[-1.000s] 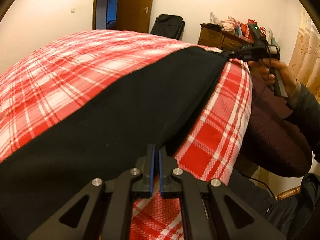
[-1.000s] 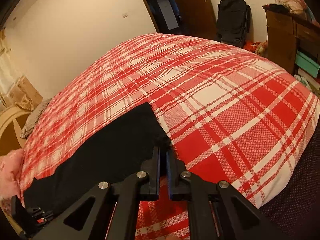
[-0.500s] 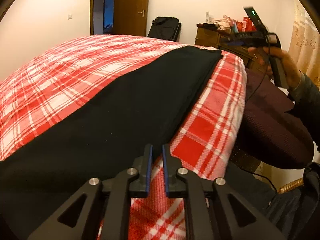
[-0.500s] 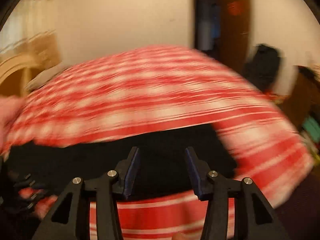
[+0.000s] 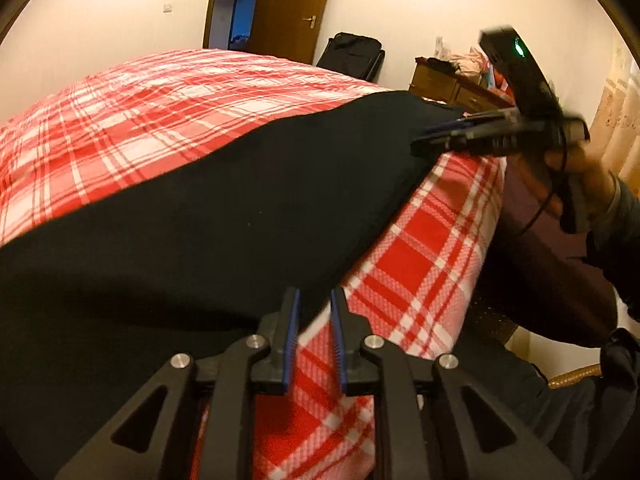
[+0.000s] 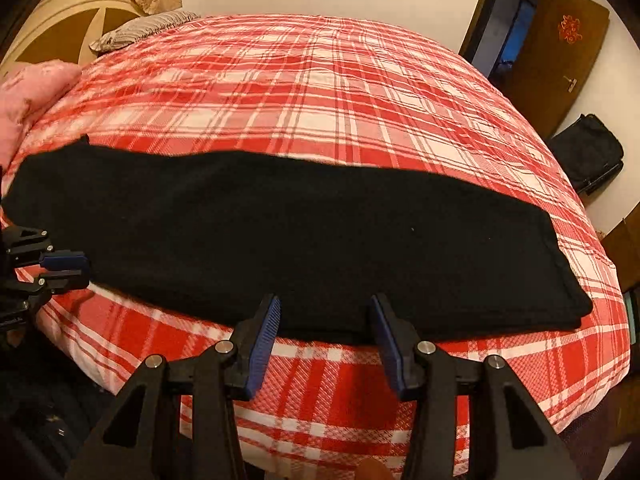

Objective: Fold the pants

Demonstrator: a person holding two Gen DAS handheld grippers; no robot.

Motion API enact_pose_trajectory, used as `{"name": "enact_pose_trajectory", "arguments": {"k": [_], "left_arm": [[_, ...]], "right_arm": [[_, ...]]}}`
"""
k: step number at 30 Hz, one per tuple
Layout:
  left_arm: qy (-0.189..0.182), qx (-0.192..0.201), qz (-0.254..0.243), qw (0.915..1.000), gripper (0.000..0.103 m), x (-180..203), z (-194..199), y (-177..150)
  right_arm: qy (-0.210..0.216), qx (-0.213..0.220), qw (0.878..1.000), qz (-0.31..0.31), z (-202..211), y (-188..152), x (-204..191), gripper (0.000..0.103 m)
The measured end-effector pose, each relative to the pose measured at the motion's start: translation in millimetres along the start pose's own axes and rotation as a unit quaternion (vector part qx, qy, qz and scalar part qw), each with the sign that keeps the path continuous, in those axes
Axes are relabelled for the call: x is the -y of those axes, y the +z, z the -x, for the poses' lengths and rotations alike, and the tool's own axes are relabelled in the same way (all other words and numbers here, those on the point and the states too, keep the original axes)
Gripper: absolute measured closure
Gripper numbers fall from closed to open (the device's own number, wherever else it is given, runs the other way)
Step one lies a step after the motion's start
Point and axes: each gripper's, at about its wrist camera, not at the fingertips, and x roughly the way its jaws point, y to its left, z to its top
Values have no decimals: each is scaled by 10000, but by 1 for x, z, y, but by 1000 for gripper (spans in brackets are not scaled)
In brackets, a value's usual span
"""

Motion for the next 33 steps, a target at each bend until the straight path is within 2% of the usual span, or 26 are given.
{"name": "enact_pose_trajectory", "arguments": {"k": [3, 5, 7, 8, 9, 12, 16, 19, 22, 23, 26, 28, 30, 32, 33], "left_arm": [[-62, 56, 169, 9998, 85, -4, 5, 2], [156, 199, 123, 9996, 82, -5, 17, 5], [424, 392, 91, 9983, 65, -9, 31, 5], [663, 535, 108, 9963, 50, -13, 42, 5], [936, 683, 142, 9932, 42, -19, 53, 4], [1479, 936, 278, 9842, 41, -43, 78, -3], [2269, 903, 471, 9686, 41, -78, 94, -23], [2371, 879, 853, 9637, 41, -102, 102, -40], [2258, 681, 1029, 9663, 41, -110, 91, -53], [2237, 566, 1058, 9672, 41, -111, 86, -58], [2425, 575, 815, 9650, 40, -104, 83, -66], [2376, 607, 955, 9648, 40, -104, 84, -67], [2328, 643, 1002, 9652, 39, -104, 86, -68], [2300, 674, 1002, 9657, 39, -104, 86, -70], [2282, 678, 1002, 9661, 39, -103, 87, -71]], "right_arm": [[305, 227, 9993, 28, 10, 22, -12, 54], [564, 349, 9977, 134, 11, 41, -27, 54], [767, 445, 9955, 322, 8, 58, -48, 54], [855, 470, 9942, 457, 5, 68, -60, 54], [948, 474, 9926, 587, 1, 78, -74, 54], [1366, 458, 9858, 865, -11, 108, -113, 54], [1880, 350, 9768, 968, -32, 143, -160, 54], [2302, 184, 9687, 907, -52, 167, -195, 54], [2681, -91, 9606, 720, -76, 184, -223, 54], [2850, -237, 9565, 577, -87, 189, -232, 54], [3183, -707, 9452, 171, -116, 198, -253, 54], [3289, -933, 9397, -16, -132, 198, -261, 54], [3472, -1242, 9292, -270, -149, 197, -270, 55], [3650, -1500, 9179, -417, -161, 195, -275, 67], [3728, -1640, 9121, -471, -166, 193, -279, 69]]}}
